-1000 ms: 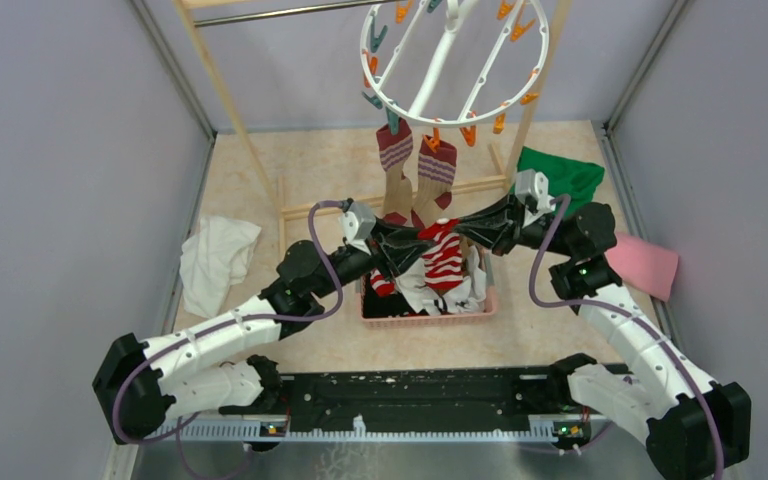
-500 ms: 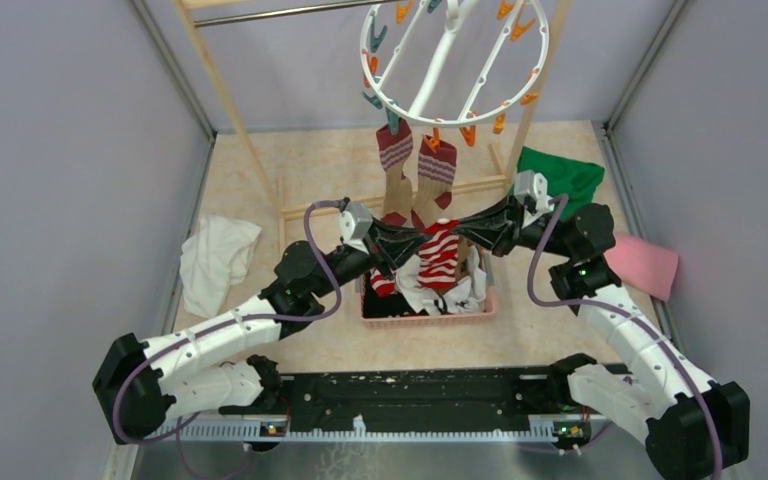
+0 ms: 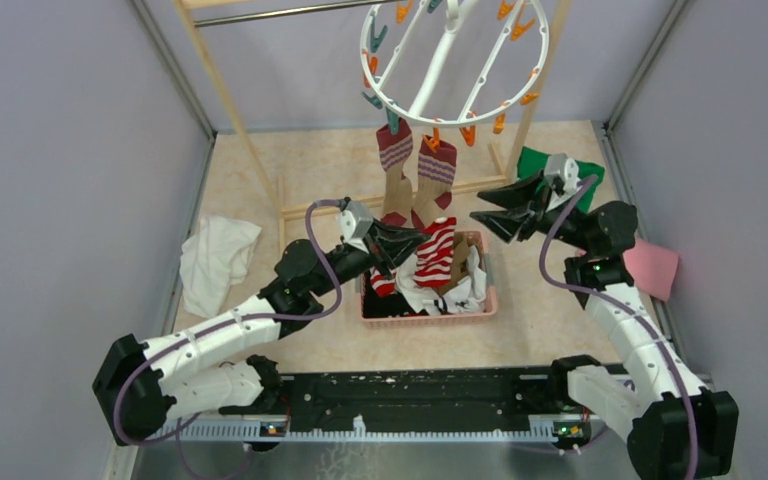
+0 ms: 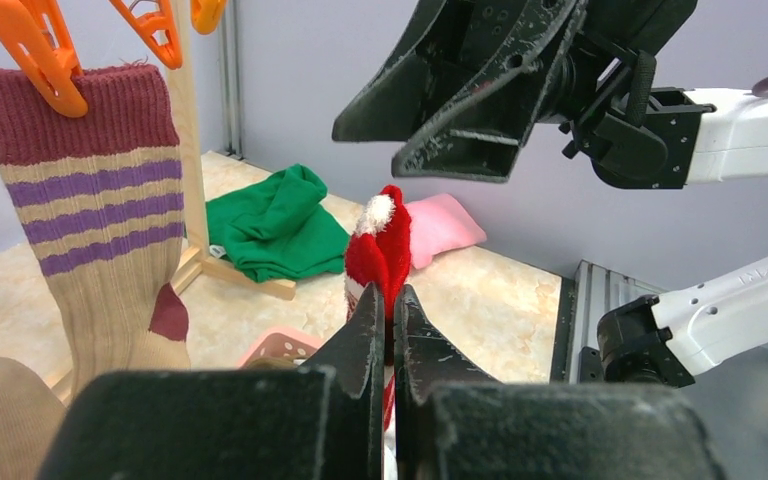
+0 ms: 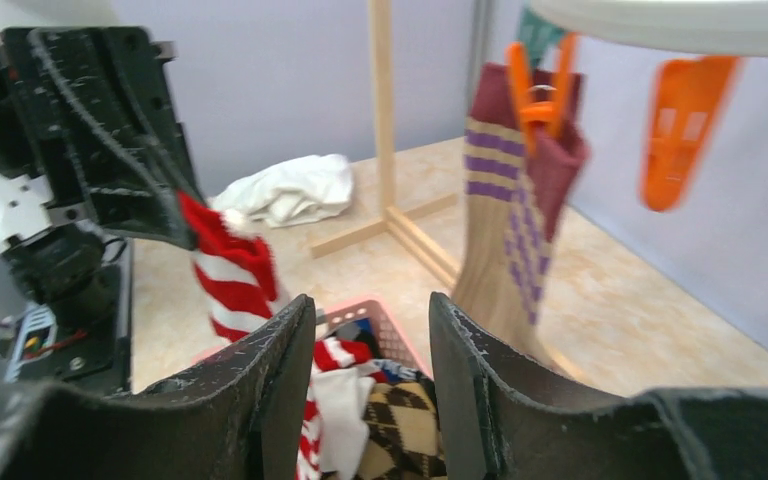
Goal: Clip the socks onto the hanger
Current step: Pick up the sock from the bin.
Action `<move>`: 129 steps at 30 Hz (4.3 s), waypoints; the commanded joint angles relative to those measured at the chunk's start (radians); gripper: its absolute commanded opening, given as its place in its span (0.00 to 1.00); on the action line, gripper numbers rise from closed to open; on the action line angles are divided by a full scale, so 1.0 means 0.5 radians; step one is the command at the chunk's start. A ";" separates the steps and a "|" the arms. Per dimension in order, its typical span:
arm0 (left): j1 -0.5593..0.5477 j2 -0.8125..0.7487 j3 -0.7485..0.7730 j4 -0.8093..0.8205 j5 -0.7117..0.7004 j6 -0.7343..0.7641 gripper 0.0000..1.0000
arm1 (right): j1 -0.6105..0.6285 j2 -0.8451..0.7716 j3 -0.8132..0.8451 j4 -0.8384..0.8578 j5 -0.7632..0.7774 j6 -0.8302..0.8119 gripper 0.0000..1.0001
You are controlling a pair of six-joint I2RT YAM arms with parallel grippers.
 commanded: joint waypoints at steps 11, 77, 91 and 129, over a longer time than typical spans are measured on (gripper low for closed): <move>0.031 -0.020 0.049 0.049 -0.030 0.097 0.00 | -0.190 0.265 0.080 0.695 -0.056 -0.081 0.50; 0.030 0.334 0.290 0.185 0.142 -0.080 0.00 | 0.124 -0.091 -0.041 -0.063 0.051 -0.654 0.47; 0.031 0.310 0.324 0.078 0.024 -0.046 0.00 | 0.138 -0.204 -0.025 -0.101 -0.327 -0.623 0.01; 0.417 0.125 0.542 -0.536 -0.026 -0.557 0.98 | 0.291 -0.821 -0.369 -0.420 0.798 -0.683 0.00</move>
